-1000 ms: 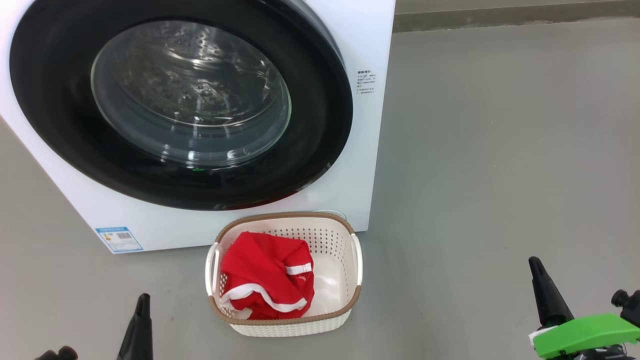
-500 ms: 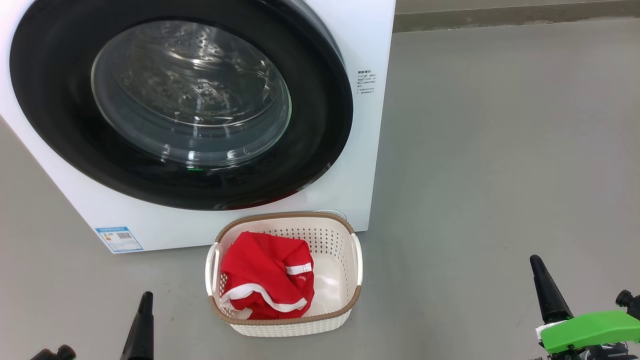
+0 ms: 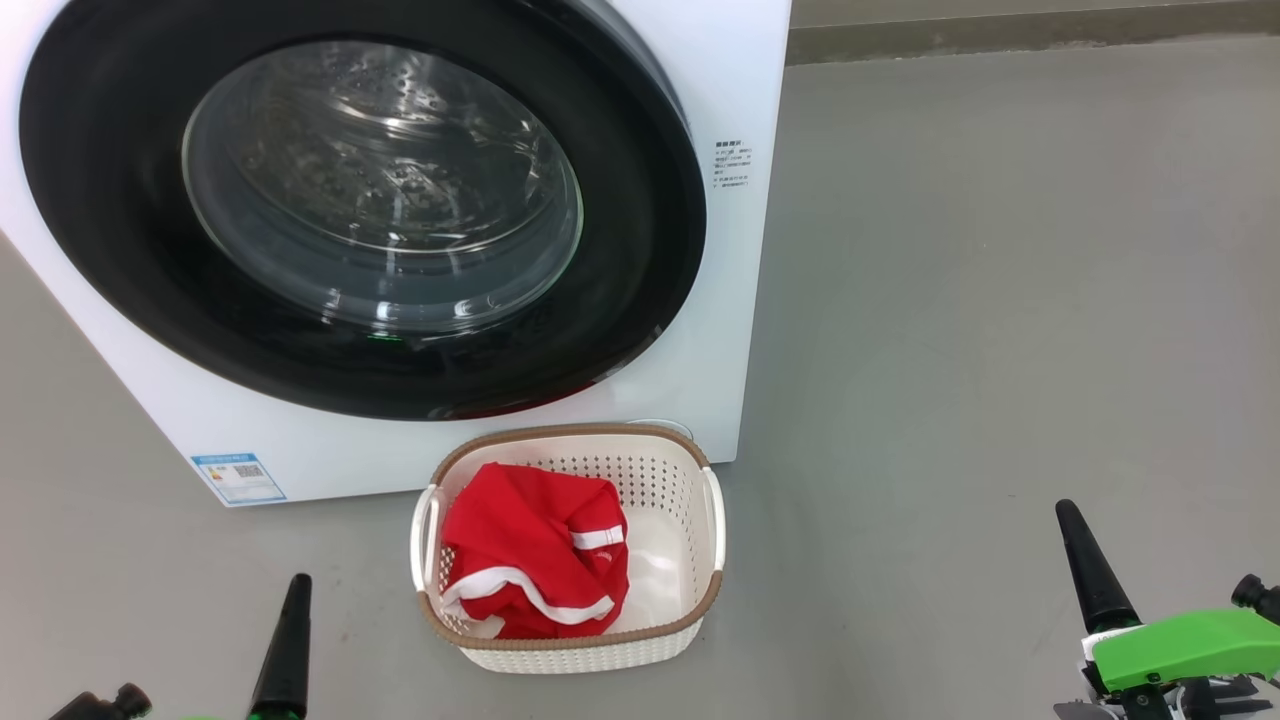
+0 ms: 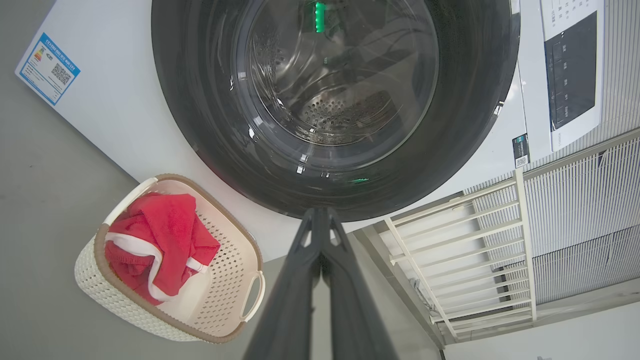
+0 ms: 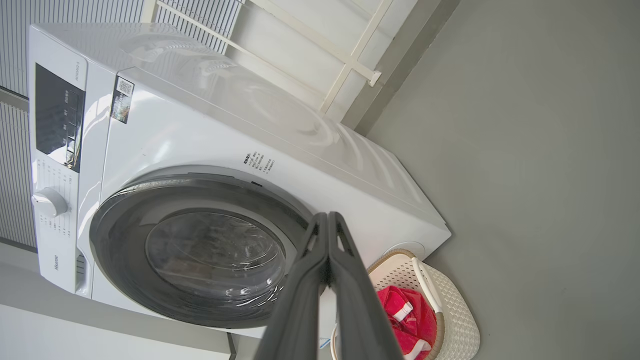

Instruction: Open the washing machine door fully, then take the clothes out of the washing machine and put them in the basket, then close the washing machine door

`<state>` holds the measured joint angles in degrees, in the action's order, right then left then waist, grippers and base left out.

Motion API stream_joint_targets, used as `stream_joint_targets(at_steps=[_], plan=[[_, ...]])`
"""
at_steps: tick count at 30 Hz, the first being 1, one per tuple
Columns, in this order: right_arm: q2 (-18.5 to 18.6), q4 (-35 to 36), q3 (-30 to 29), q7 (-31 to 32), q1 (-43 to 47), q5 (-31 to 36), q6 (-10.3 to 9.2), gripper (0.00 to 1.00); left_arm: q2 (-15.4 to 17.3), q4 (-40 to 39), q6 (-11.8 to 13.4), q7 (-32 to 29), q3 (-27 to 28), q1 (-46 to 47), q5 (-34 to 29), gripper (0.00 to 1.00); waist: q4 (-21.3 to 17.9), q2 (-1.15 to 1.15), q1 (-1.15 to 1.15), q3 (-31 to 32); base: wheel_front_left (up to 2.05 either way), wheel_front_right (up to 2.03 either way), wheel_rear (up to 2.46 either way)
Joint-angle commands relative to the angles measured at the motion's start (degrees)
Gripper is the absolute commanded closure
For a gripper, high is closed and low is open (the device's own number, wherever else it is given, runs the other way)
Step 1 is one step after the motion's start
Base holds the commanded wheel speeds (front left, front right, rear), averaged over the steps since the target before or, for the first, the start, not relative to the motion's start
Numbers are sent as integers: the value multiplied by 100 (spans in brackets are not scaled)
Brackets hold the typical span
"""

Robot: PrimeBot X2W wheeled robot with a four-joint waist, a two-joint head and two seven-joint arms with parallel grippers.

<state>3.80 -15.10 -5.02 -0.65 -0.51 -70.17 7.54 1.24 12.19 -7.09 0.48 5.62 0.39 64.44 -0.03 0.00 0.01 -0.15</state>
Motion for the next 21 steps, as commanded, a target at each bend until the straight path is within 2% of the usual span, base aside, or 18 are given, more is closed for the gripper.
stream_joint_targets(at_steps=[1, 21], plan=[[52, 129, 24, 65, -299, -197, -3, 100, 112, -86, -27, -62, 108, 251, 243, 100, 0, 0, 0, 0, 0, 0, 0], [-18, 119, -64, 386, -431, -1181, -4, 100, 137, 48, -33, -375, 99, 413, 1488, 100, 2, 0, 0, -1, 0, 0, 0]])
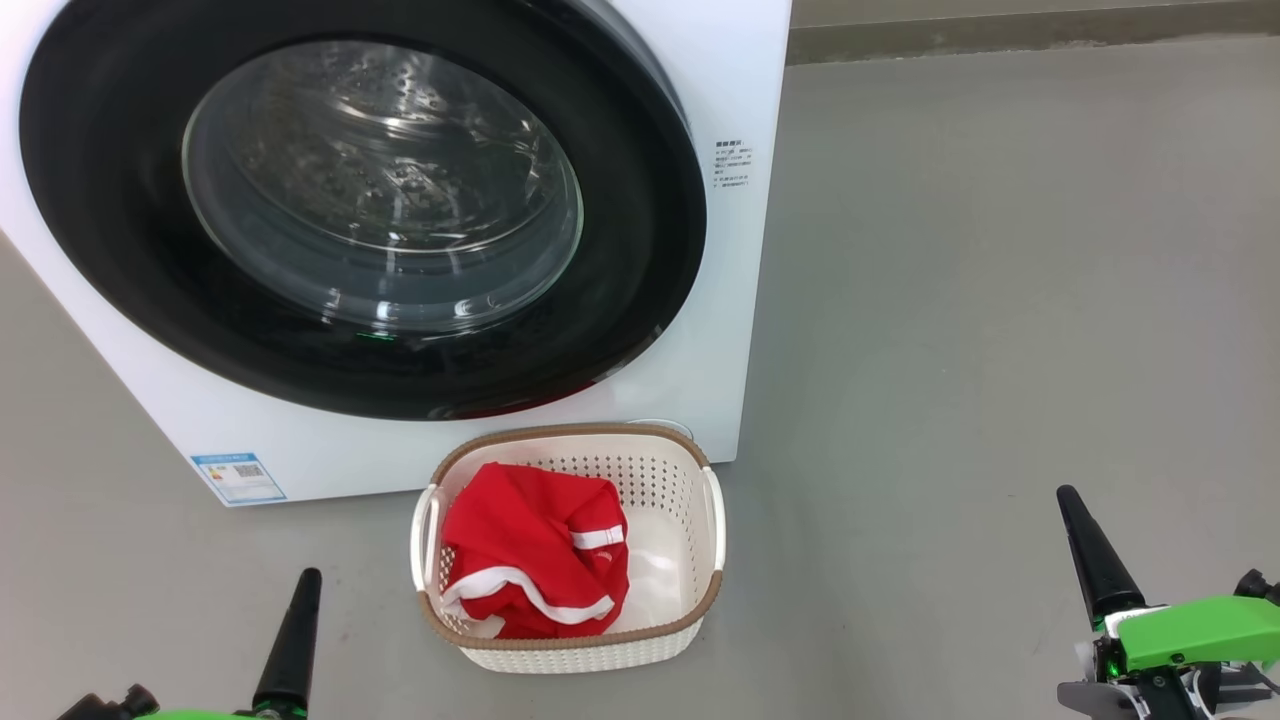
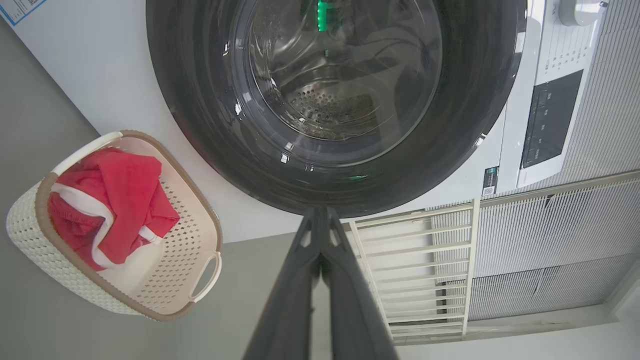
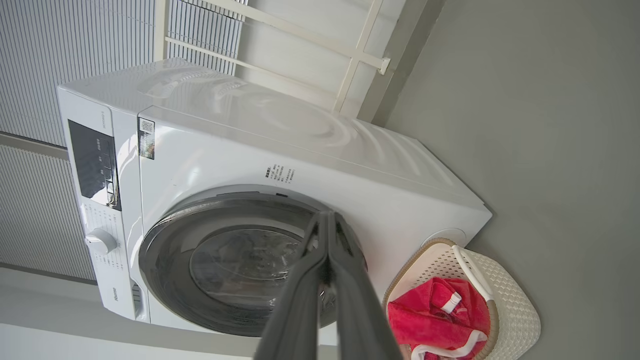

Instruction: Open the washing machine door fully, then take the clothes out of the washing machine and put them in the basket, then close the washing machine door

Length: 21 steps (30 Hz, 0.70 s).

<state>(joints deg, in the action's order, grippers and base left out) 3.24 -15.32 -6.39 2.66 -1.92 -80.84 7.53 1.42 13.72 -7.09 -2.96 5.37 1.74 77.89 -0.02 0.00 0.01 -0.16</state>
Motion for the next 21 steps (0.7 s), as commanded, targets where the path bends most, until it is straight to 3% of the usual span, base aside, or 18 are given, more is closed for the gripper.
stream_joint_targets(at_steps=[1, 21], plan=[[34, 140, 69, 71, -297, -165, -3, 100, 120, -98, -34, -48, 124, 287, 209, 100, 0, 0, 0, 0, 0, 0, 0], [-34, 130, -18, 386, -427, -1128, -4, 100, 145, 33, -40, -353, 116, 445, 1427, 100, 2, 0, 0, -1, 0, 0, 0]])
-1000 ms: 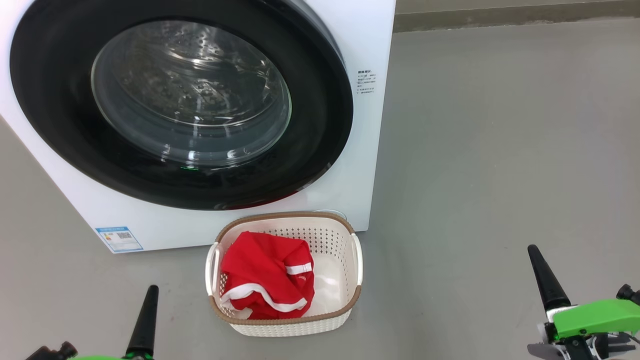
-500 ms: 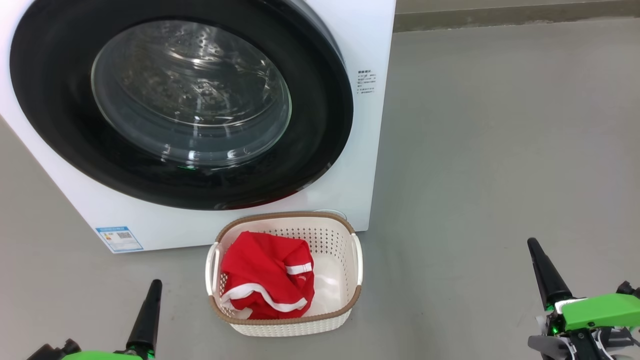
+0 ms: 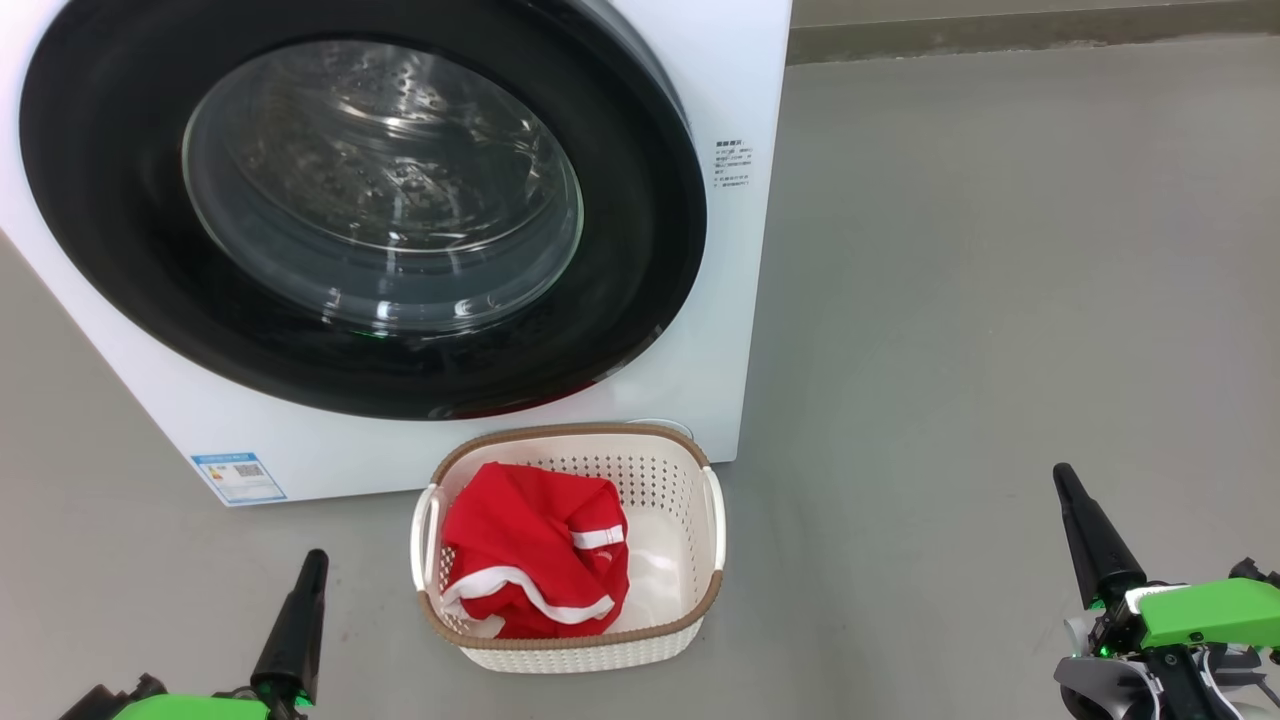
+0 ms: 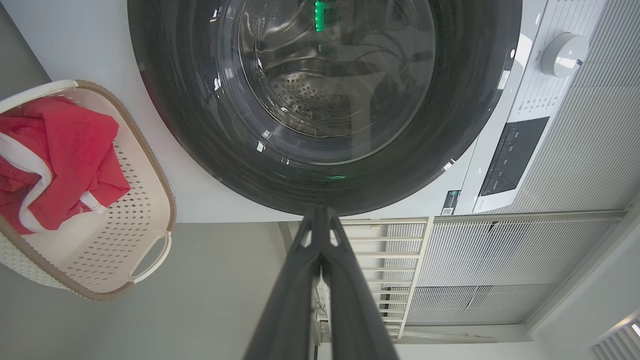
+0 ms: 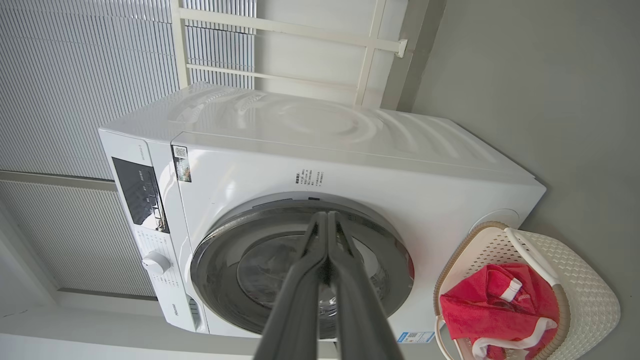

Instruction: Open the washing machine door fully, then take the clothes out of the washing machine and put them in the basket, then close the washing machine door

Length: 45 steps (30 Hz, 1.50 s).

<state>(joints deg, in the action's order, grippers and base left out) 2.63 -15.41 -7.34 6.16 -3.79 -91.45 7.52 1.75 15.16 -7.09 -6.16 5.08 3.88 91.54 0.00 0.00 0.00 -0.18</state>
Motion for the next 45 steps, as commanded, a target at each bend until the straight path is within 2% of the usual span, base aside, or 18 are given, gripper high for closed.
stream_joint_targets(at_steps=[1, 45], plan=[[26, 138, 78, 36, -240, -68, -3, 100, 113, -111, -40, -34, 145, 231, 62, 100, 0, 0, 0, 0, 0, 0, 0], [25, 138, 77, 37, -240, -67, -3, 100, 112, -112, -40, -33, 144, 231, 62, 100, 0, 0, 0, 0, 0, 0, 0]])
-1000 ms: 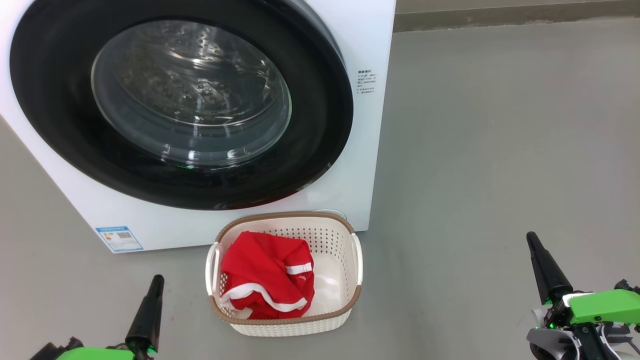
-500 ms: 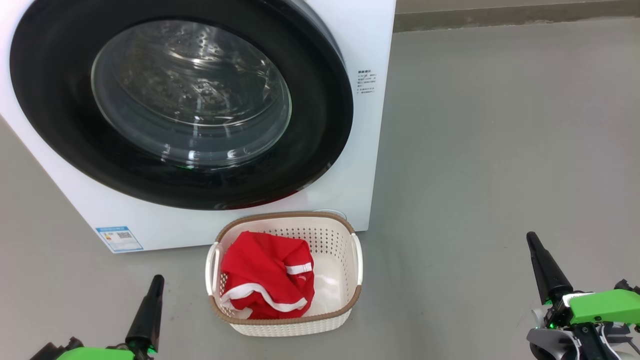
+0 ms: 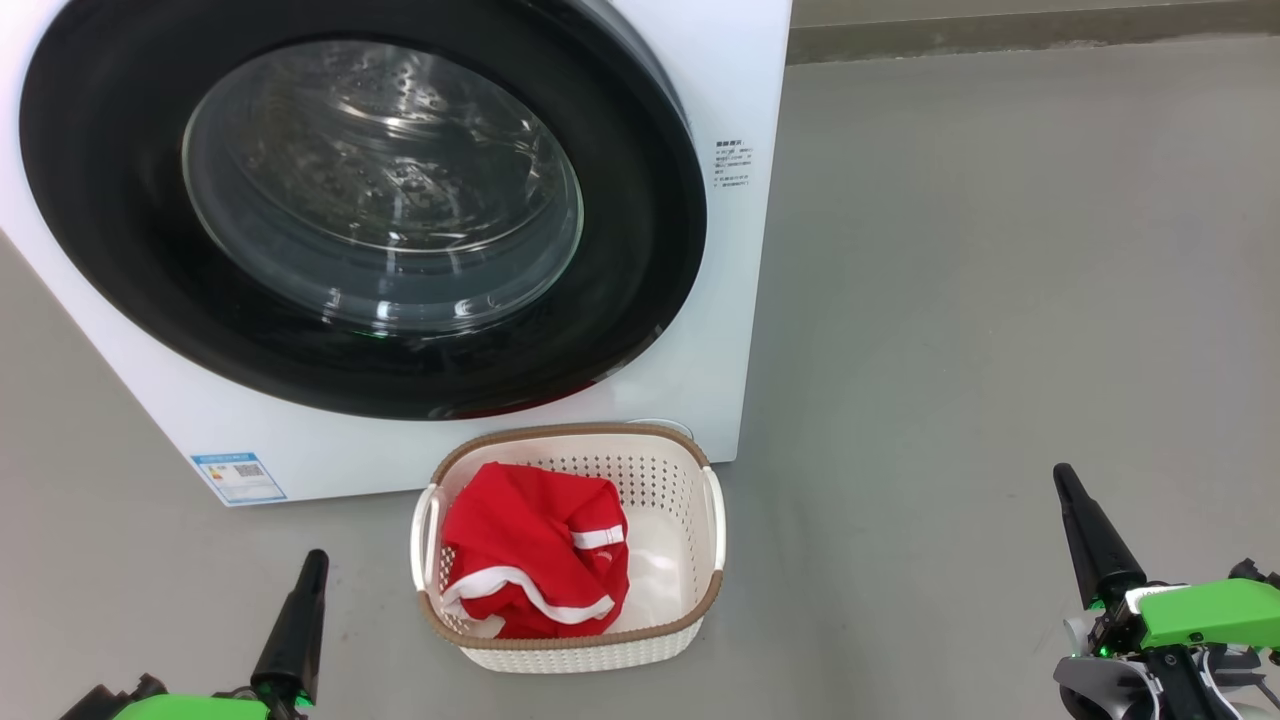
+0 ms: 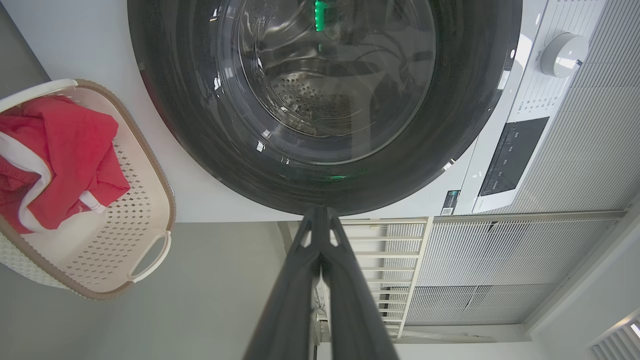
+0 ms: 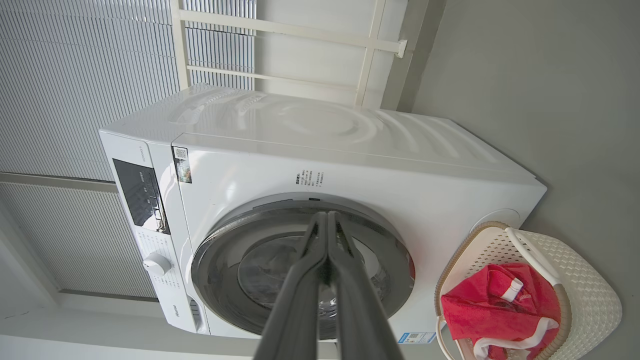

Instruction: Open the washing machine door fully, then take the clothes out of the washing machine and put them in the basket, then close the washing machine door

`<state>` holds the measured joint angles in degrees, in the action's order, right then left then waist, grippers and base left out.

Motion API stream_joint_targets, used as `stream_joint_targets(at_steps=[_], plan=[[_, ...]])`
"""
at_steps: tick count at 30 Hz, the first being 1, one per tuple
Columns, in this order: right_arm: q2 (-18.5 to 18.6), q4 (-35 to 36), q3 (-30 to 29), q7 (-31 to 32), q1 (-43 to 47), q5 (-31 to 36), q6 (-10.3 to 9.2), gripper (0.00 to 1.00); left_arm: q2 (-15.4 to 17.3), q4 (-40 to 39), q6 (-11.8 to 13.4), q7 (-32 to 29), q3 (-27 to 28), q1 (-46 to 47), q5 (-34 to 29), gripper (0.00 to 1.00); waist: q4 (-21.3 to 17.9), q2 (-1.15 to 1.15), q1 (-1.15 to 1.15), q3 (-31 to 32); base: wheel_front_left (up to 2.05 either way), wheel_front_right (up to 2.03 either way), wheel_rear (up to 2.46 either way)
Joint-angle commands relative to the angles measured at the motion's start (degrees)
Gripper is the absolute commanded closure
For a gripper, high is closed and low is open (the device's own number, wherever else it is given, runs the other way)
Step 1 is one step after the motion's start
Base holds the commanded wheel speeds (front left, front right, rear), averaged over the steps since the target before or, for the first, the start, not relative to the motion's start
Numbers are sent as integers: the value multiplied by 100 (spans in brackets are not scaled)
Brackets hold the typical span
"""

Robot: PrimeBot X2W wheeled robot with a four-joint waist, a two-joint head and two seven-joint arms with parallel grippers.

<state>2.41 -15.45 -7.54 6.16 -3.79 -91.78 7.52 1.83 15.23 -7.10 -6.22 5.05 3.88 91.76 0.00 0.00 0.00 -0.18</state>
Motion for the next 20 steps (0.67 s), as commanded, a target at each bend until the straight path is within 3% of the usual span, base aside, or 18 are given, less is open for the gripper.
stream_joint_targets(at_steps=[1, 20], plan=[[47, 143, 96, 37, -240, -34, -3, 100, 105, -119, -39, -26, 147, 231, 40, 100, 0, 0, 0, 0, 0, 0, 0], [47, 143, 96, 38, -240, -34, -3, 100, 105, -119, -39, -26, 147, 231, 41, 100, 0, 0, 0, 0, 0, 0, 0]])
